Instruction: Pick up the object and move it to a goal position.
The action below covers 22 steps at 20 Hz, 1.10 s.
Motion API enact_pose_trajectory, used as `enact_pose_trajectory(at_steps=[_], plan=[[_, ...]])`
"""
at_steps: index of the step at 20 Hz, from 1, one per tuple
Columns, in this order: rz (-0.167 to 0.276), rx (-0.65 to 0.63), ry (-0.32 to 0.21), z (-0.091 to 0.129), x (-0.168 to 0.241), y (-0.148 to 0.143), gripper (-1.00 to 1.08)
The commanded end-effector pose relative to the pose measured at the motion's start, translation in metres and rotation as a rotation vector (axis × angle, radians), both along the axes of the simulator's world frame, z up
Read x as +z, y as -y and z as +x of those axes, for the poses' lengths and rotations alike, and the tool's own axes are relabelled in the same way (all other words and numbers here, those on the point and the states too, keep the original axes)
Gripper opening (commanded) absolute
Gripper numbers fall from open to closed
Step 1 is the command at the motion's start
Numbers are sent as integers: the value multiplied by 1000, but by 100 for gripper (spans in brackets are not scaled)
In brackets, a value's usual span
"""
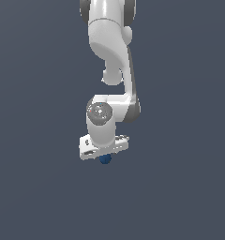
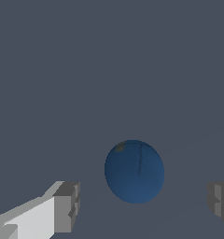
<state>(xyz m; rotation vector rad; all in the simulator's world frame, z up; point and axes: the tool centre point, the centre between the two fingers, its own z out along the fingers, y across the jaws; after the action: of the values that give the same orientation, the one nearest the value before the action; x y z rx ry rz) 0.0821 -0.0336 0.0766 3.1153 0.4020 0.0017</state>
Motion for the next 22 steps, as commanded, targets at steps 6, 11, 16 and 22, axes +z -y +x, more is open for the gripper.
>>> enact_pose_trajectory(at_steps=[6, 11, 16, 22], plan=[[0, 2, -1, -1, -37, 0, 100], [0, 3, -1, 0, -46, 0, 100], [0, 3, -1, 0, -46, 0, -100], [0, 3, -1, 0, -46, 0, -100]])
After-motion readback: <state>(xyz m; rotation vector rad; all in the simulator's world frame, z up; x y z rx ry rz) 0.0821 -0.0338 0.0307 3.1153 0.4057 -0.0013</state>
